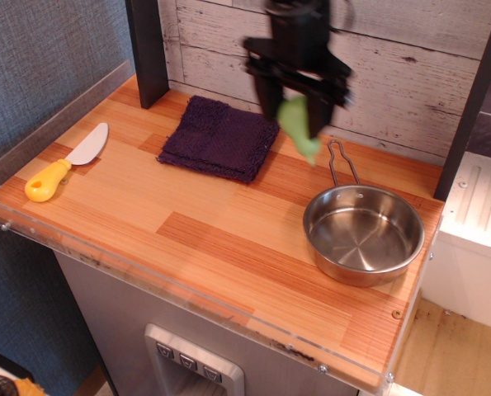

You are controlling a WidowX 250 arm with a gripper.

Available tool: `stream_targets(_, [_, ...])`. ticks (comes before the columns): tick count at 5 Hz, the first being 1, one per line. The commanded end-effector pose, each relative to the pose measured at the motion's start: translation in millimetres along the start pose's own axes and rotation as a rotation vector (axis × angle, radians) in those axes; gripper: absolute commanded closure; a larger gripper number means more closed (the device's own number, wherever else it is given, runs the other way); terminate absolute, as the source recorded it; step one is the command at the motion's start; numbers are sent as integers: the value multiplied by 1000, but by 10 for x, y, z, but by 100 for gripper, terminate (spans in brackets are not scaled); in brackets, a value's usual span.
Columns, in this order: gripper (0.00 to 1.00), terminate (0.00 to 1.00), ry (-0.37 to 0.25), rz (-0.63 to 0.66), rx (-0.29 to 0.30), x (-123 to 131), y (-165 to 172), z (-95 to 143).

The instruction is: Put the green pear into the pot.

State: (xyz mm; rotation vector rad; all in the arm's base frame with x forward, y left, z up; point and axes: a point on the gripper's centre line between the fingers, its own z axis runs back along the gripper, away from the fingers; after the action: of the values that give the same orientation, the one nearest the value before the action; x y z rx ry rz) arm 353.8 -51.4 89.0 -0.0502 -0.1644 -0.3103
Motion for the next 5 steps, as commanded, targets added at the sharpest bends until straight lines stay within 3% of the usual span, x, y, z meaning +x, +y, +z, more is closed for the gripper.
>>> stream_targets(1, [100, 0, 4, -197, 32, -245, -517, 94])
stream_targets(2, [100, 0, 15, -196, 43, -305, -532, 94])
stream_targets(3, [0, 0, 49, -185, 62, -324, -539, 66])
stream_targets(5, [0, 0, 34, -212, 46, -311, -577, 127])
